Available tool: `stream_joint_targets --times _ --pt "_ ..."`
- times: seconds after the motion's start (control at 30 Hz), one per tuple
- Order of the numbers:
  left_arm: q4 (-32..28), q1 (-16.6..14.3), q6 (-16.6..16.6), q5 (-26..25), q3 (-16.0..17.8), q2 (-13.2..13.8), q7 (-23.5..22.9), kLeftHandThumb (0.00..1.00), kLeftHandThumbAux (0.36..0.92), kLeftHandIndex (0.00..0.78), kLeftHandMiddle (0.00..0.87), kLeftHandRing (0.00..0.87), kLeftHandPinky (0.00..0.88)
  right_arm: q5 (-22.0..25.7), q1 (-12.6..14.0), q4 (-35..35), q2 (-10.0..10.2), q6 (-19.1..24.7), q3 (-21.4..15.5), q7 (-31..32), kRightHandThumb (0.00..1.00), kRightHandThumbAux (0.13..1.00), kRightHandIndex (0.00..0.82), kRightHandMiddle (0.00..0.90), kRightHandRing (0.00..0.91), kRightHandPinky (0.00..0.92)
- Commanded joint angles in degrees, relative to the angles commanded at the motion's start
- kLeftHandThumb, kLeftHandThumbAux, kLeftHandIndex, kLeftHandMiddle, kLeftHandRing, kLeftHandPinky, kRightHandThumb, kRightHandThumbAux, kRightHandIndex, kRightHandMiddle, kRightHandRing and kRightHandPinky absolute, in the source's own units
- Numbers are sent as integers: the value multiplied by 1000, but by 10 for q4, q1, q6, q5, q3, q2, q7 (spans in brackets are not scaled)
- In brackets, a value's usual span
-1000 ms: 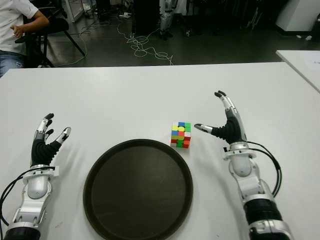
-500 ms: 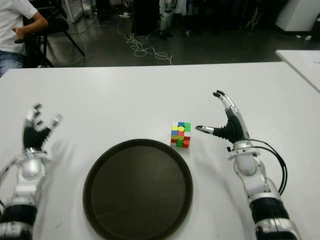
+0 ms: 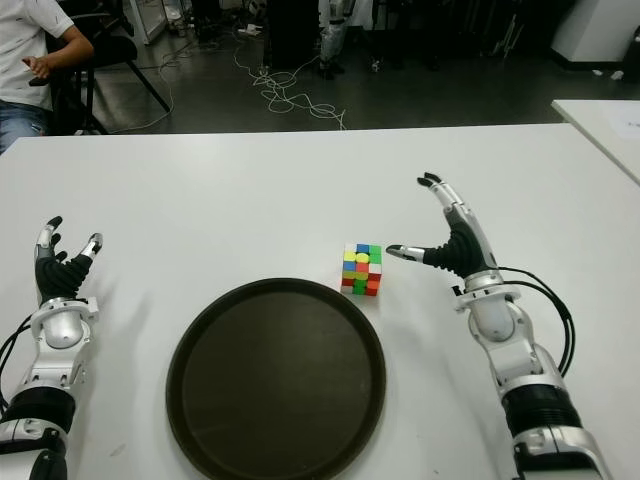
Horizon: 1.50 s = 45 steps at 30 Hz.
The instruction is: Pick up the Rubik's Cube and put it in the plate
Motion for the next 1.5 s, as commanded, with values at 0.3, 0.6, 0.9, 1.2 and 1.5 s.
stream_joint_targets --times 0.3,0.6,0.9,1.2,1.5 --pt "61 -39 3 6 -5 15 31 0 688 0 0 0 0 8 -2 -15 -17 8 7 45 0 593 14 17 25 73" --pt "91 -51 0 19 -21 20 56 0 717 7 0 0 9 -19 8 -121 -72 80 29 143 0 553 2 18 16 45" --pt "100 -54 -8 14 -27 21 55 0 730 4 3 4 24 -17 26 -248 -99 178 41 238 0 529 1 20 14 37" --pt "108 -55 -16 15 -32 24 56 0 739 1 0 0 13 -11 31 -301 -109 230 46 297 0 532 6 24 15 38" --pt "110 -57 -13 17 -37 22 65 0 742 0 0 0 11 -4 24 -311 -114 239 52 331 0 546 20 28 26 42"
